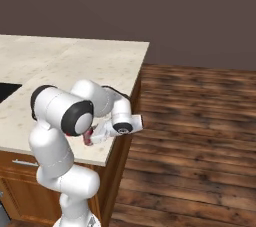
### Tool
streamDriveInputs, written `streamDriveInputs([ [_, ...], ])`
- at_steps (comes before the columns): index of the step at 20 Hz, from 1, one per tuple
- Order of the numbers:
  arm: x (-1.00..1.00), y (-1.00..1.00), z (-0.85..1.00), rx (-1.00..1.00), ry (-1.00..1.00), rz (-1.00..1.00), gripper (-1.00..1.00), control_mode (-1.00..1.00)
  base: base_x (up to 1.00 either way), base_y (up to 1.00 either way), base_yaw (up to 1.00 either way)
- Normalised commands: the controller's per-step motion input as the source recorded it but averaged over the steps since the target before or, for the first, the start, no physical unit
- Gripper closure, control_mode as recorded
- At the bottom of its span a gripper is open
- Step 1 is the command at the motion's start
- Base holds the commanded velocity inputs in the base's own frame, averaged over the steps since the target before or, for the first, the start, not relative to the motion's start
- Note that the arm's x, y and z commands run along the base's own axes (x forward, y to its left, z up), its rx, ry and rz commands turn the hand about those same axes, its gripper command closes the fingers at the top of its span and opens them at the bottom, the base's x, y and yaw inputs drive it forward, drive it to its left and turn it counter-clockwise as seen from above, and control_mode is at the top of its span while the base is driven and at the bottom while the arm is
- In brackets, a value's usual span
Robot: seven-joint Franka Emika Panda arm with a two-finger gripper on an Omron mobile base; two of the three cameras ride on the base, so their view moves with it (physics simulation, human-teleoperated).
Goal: Pick the can, can from the counter and place them in the open cabinet.
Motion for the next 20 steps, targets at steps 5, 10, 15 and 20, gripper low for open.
streamDriveInputs([
  [5, 0.0, 0.29, -0.04, -0.03, 0.1, -0.04, -1.0, -1.0, 0.0, 0.0, 0.0],
  [10, 0.02, 0.18, 0.0, 0.0, 0.12, -0.04, -1.0, -1.0, 0.0, 0.0, 0.0],
  [15, 0.0, 0.13, 0.0, 0.0, 0.08, -0.04, 1.0, -1.0, 0.0, 0.0, 0.0],
  [20, -0.01, -0.03, 0.06, 0.0, 0.06, -0.03, 1.0, -1.0, 0.0, 0.0, 0.0],
])
